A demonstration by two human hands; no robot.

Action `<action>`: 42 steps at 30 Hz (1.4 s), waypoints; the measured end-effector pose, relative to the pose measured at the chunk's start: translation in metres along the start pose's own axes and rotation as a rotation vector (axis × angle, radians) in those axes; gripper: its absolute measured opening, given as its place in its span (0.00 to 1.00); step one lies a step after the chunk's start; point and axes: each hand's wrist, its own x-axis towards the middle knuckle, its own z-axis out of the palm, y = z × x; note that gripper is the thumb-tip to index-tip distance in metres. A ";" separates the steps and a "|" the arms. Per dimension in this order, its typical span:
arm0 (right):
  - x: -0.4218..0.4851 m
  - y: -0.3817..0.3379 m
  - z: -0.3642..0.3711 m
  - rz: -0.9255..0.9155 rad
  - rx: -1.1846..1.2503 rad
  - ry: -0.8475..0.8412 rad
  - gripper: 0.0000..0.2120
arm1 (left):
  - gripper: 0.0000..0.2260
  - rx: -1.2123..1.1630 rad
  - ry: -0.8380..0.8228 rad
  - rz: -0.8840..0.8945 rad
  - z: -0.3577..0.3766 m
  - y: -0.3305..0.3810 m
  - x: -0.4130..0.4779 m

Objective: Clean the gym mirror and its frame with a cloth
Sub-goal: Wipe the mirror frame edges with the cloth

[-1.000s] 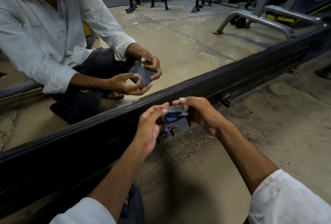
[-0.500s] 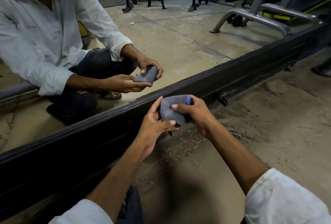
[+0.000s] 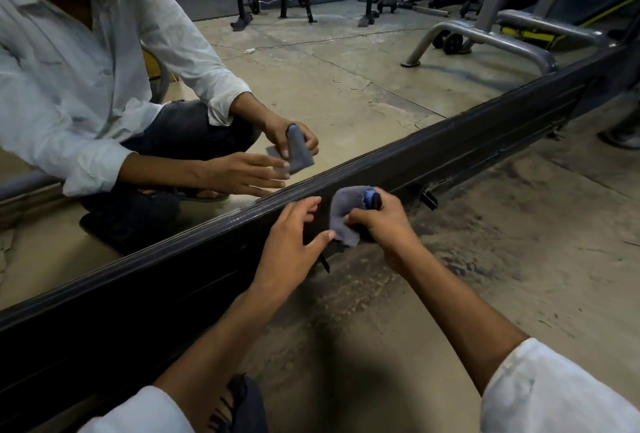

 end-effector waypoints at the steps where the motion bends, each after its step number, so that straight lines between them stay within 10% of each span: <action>1: 0.003 0.000 -0.001 -0.072 -0.113 0.123 0.17 | 0.26 0.164 0.009 0.162 -0.004 -0.004 0.006; 5: 0.019 0.001 -0.004 -0.350 -0.399 0.487 0.19 | 0.23 0.835 -0.136 0.764 -0.024 -0.027 0.043; 10: 0.039 0.017 0.006 -0.546 -0.648 0.554 0.22 | 0.32 1.338 -0.439 0.912 -0.048 -0.051 0.070; 18: 0.047 0.048 0.046 -0.816 -0.980 0.209 0.29 | 0.32 1.303 -0.344 1.076 -0.056 -0.071 0.070; 25: 0.080 0.034 -0.007 -0.570 -0.825 0.585 0.27 | 0.35 1.264 -0.339 1.062 -0.058 -0.070 0.069; 31: 0.063 0.039 0.028 -0.904 -0.976 0.171 0.23 | 0.37 1.298 -0.328 1.038 -0.056 -0.068 0.070; 36: 0.075 0.033 0.014 -0.537 -0.679 0.509 0.23 | 0.35 1.311 -0.326 1.041 -0.057 -0.066 0.068; 42: 0.054 0.045 0.057 -0.624 -0.624 0.311 0.12 | 0.36 1.314 -0.376 0.992 -0.053 -0.060 0.072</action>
